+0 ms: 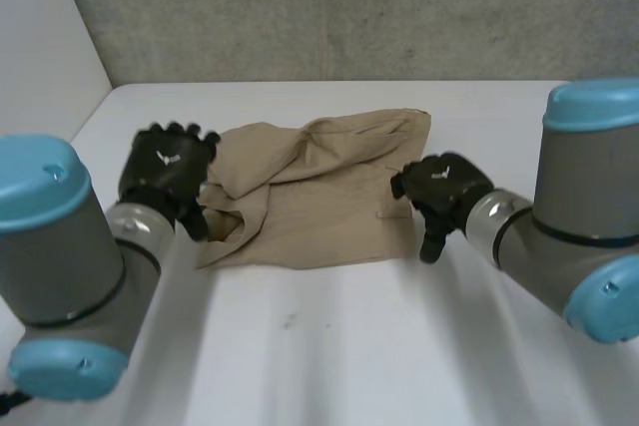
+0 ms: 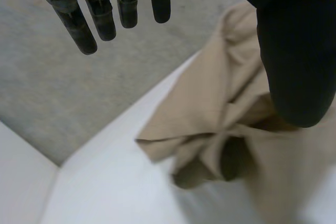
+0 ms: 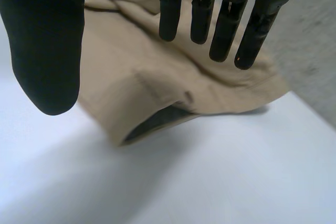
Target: Fold the shorts.
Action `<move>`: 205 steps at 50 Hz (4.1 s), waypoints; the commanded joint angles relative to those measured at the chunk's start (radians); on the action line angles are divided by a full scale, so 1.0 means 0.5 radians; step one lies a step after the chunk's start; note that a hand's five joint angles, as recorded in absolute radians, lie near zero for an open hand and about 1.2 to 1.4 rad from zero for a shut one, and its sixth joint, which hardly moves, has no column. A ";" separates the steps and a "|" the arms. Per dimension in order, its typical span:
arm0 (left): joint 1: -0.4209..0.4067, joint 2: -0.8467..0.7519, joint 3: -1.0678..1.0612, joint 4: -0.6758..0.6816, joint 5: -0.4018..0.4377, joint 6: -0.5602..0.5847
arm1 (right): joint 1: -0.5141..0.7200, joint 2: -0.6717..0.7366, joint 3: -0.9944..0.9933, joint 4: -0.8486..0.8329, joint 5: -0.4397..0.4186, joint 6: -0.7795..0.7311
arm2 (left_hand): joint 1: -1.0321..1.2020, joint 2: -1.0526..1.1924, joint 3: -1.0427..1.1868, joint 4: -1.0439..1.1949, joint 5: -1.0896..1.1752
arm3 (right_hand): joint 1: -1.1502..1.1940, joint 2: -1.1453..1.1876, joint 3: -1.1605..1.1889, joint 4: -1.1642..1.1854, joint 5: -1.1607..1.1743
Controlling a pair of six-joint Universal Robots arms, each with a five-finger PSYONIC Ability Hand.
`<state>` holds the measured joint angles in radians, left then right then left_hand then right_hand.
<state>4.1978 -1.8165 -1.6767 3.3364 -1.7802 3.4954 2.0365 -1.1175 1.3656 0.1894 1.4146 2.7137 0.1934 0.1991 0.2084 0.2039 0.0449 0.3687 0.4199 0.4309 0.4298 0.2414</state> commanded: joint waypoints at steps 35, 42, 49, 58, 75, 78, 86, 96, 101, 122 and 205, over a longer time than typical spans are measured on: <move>0.400 -0.763 0.509 0.055 -0.204 -0.014 | 0.010 0.652 -0.286 -0.462 -0.105 0.104 | 0.234 0.223 0.204 0.213 0.182 | 0.824 0.721 0.699 0.701 0.729; 0.440 -0.800 0.494 0.123 -0.210 0.069 | 0.017 0.713 -0.353 -0.459 -0.038 0.098 | 0.222 0.211 0.192 0.201 0.170 | 0.865 0.763 0.741 0.743 0.771; 0.477 -0.785 0.479 0.114 -0.207 0.069 | 0.020 0.729 -0.366 -0.456 -0.022 0.098 | 0.187 0.176 0.157 0.166 0.135 | 0.959 0.856 0.835 0.837 0.865; 0.520 -0.534 0.335 0.089 -0.173 0.050 | 0.017 0.698 -0.360 -0.446 -0.016 0.098 | 0.175 0.164 0.145 0.154 0.123 | 2.055 1.953 1.931 1.933 1.961; 0.676 0.194 -0.313 0.028 0.643 0.053 | 0.007 0.471 -0.255 -0.400 -0.004 0.116 | 0.263 0.252 0.233 0.242 0.211 | 2.055 1.953 1.931 1.933 1.961; 0.716 0.188 -0.340 0.012 0.676 0.062 | -0.002 0.453 -0.222 -0.360 -0.016 0.119 | 0.387 0.375 0.357 0.366 0.334 | 2.016 1.914 1.892 1.894 1.922; 0.768 0.016 -0.319 -0.031 0.750 0.096 | 0.004 0.465 -0.191 -0.357 -0.019 0.113 | 0.498 0.487 0.468 0.477 0.446 | 1.852 1.749 1.727 1.729 1.757; 0.781 -0.248 -0.236 -0.025 0.753 0.378 | 0.014 0.465 -0.166 -0.357 -0.028 0.110 | 0.504 0.493 0.474 0.483 0.452 | 1.846 1.743 1.722 1.724 1.751; 0.778 -0.349 -0.184 0.009 0.750 0.452 | 0.014 0.465 -0.157 -0.357 -0.028 0.107 | 0.504 0.493 0.474 0.483 0.452 | 1.758 1.656 1.634 1.636 1.664; 0.741 -0.632 0.068 0.138 0.741 0.464 | -0.005 0.459 -0.114 -0.363 -0.019 0.110 | 0.850 0.839 0.820 0.829 0.798 | 1.552 1.450 1.428 1.430 1.458; 0.670 -0.254 -0.052 -0.172 0.836 0.115 | -0.005 0.422 -0.366 -0.299 0.027 0.285 | 0.892 0.880 0.862 0.871 0.840 | 2.055 1.953 1.931 1.933 1.961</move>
<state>4.5291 -1.9529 -1.6355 3.2451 -1.4001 3.5444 2.0429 -0.8127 1.0977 0.0105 1.4345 2.8185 0.7160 0.7538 0.7703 0.7669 0.5878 0.9466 1.1715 1.1795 1.1900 0.9692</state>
